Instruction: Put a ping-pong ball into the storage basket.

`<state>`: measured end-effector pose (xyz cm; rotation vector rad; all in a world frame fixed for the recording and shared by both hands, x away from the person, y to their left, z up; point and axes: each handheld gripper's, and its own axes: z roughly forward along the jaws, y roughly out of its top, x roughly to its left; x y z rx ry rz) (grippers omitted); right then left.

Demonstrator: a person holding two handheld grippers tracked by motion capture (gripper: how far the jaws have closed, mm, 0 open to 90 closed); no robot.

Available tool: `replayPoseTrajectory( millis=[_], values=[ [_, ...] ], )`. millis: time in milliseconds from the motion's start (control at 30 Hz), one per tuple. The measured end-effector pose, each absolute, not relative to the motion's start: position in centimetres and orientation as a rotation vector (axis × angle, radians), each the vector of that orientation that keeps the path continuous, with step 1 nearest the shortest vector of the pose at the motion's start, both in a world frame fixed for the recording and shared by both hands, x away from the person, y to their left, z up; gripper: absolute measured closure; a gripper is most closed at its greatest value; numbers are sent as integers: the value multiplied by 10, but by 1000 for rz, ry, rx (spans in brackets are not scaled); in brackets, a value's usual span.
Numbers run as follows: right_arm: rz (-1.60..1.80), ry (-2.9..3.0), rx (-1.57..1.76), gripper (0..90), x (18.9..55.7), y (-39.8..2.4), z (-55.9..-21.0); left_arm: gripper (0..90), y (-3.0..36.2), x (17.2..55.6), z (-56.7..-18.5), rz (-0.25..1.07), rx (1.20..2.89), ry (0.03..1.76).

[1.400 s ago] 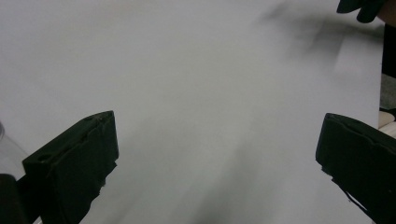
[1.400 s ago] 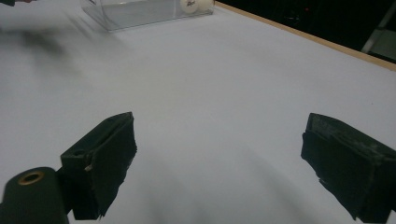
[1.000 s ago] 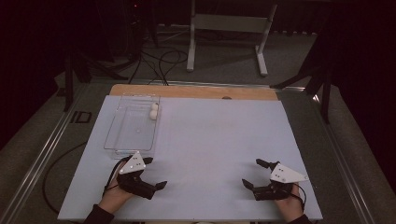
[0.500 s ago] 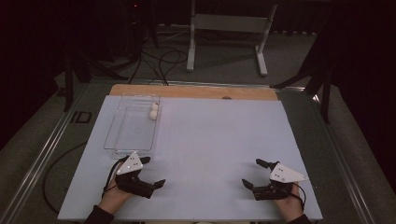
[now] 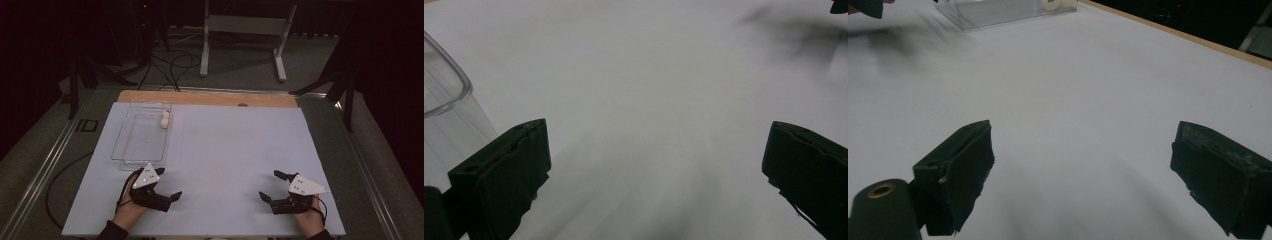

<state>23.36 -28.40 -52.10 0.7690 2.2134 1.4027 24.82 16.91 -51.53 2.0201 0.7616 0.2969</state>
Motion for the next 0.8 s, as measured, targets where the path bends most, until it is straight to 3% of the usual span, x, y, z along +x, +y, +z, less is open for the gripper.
replayPoseTrajectory(
  millis=[800],
  values=[
    [1398, 2206, 766, 100, 234, -285, -520, 5, 173, 247, -514, 311, 1996, 770]
  ],
)
